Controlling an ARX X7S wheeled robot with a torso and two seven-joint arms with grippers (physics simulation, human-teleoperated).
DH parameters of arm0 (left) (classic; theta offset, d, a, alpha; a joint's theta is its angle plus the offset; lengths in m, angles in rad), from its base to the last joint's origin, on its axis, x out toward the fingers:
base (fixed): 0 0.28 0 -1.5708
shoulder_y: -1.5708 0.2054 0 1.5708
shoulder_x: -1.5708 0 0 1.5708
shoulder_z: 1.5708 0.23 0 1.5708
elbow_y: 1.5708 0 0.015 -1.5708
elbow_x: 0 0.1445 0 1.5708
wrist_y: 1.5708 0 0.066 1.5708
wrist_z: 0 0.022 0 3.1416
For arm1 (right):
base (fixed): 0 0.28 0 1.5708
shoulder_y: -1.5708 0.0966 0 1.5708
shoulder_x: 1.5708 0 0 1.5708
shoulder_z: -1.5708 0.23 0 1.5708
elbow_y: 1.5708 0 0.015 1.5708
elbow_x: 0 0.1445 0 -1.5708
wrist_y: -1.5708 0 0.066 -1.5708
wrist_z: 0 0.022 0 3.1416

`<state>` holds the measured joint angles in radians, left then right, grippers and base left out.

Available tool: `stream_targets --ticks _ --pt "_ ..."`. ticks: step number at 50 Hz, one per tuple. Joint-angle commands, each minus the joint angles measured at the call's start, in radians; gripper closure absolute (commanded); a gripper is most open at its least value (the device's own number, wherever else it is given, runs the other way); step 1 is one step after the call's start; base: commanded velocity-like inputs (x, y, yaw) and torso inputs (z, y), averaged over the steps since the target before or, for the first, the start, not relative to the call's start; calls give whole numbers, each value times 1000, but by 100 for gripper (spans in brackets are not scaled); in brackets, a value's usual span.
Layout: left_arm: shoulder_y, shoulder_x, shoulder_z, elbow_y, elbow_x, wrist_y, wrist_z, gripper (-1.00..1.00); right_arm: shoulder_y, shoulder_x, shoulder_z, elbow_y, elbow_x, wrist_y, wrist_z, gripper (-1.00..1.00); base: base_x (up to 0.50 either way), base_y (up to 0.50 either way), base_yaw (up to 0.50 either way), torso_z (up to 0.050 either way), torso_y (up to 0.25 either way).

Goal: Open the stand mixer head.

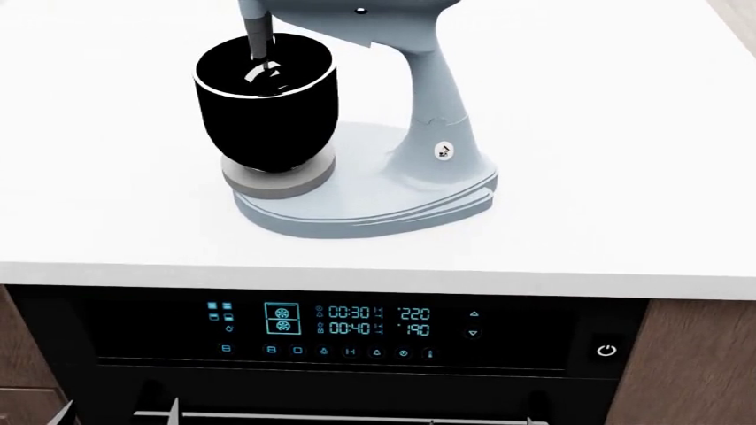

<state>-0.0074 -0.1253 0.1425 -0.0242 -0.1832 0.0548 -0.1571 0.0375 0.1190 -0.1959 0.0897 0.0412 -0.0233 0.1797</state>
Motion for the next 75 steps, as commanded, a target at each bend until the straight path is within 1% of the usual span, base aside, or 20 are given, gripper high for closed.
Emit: stream_targets --ticks 1,14,45,58,62,70,71,73,74,75 --pt "-1 9 -10 -4 13 14 9 -100 2 -8 13 1 0 2 -14 -100 0 0 0 0 0" --pt "-3 0 2 -5 5 18 -5 -100 13 0 -1 23 8 0 -2 -100 0 0 0 0 0" --pt "-7 -20 25 -11 -17 20 -27 -100 11 21 -20 -4 40 22 21 -100 0 0 0 0 0" --pt "-8 -27 35 -10 -24 23 -34 -100 17 25 -26 10 52 17 30 -100 500 0 0 0 0" --pt "-9 -30 38 -11 -27 22 -36 -100 14 25 -30 3 50 5 37 -100 102 0 0 0 0" --pt "-12 -30 30 -20 -40 13 -53 -100 -10 27 -24 -75 103 93 35 -100 0 0 0 0 0" --pt "-13 -32 33 -23 -25 16 -61 -100 -20 29 -20 -114 102 118 52 -100 0 0 0 0 0" --pt "-13 -30 33 -23 -50 10 -49 -100 -41 35 -17 -195 122 161 56 -100 0 0 0 0 0" --pt "-13 -24 23 -26 -94 14 -27 -100 -47 48 -33 -265 101 205 67 -100 0 0 0 0 0" --pt "-12 -25 25 -24 -90 19 -27 -100 -52 50 -32 -292 105 216 69 -100 0 0 0 0 0"
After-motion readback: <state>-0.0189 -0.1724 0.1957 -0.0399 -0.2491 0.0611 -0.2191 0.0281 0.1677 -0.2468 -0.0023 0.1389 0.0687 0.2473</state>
